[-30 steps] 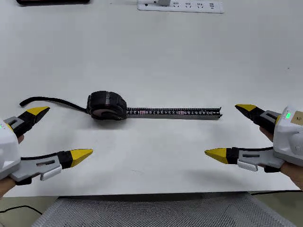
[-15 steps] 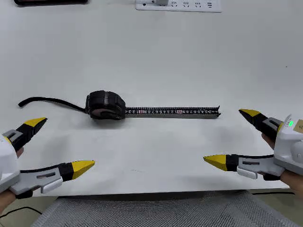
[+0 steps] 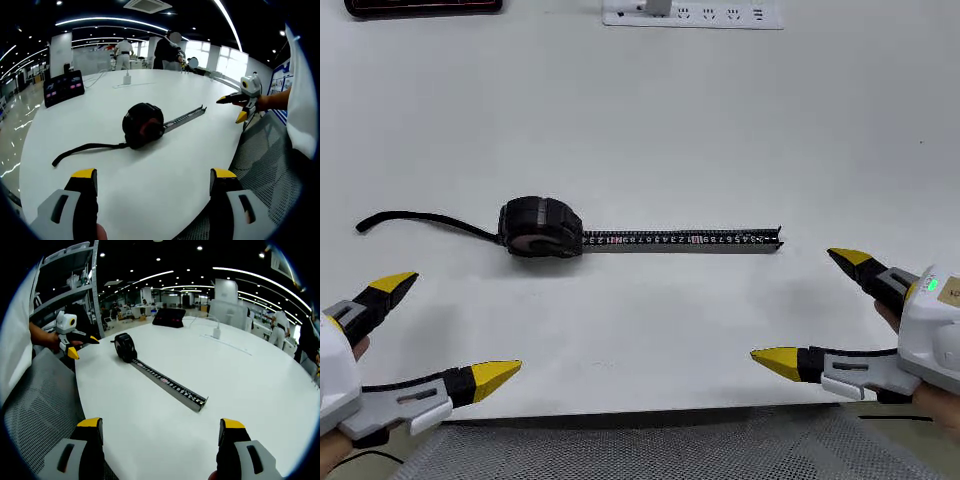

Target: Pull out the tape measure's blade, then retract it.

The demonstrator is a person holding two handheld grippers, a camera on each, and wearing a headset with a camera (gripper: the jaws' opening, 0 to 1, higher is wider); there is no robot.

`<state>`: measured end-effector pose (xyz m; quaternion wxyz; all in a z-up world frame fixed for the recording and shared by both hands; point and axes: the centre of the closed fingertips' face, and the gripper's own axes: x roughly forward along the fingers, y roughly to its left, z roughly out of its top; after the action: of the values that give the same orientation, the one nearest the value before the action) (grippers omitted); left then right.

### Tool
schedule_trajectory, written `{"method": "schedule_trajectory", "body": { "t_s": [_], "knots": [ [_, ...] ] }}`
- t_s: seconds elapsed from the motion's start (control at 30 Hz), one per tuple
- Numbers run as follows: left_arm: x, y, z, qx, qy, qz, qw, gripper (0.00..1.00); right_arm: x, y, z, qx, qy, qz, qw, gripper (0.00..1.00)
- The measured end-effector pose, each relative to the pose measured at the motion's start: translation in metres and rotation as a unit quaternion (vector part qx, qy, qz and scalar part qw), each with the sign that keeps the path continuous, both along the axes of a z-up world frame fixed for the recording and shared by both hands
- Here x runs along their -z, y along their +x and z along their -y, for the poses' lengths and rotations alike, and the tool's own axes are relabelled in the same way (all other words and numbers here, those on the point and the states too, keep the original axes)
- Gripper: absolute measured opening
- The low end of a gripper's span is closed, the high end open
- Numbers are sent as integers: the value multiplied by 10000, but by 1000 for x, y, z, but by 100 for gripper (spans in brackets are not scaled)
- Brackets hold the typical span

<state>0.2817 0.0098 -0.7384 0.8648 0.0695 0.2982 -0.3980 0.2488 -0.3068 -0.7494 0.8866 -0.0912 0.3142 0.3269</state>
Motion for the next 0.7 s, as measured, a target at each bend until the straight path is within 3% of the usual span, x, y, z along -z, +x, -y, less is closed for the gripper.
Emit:
{"method": "schedule_trajectory", "body": {
  "t_s": [0.7],
  "knots": [
    [-1,3,-4,-45,31,32,10000,90,2,0,-1,-57,-23,-41,10000,95]
  ]
}}
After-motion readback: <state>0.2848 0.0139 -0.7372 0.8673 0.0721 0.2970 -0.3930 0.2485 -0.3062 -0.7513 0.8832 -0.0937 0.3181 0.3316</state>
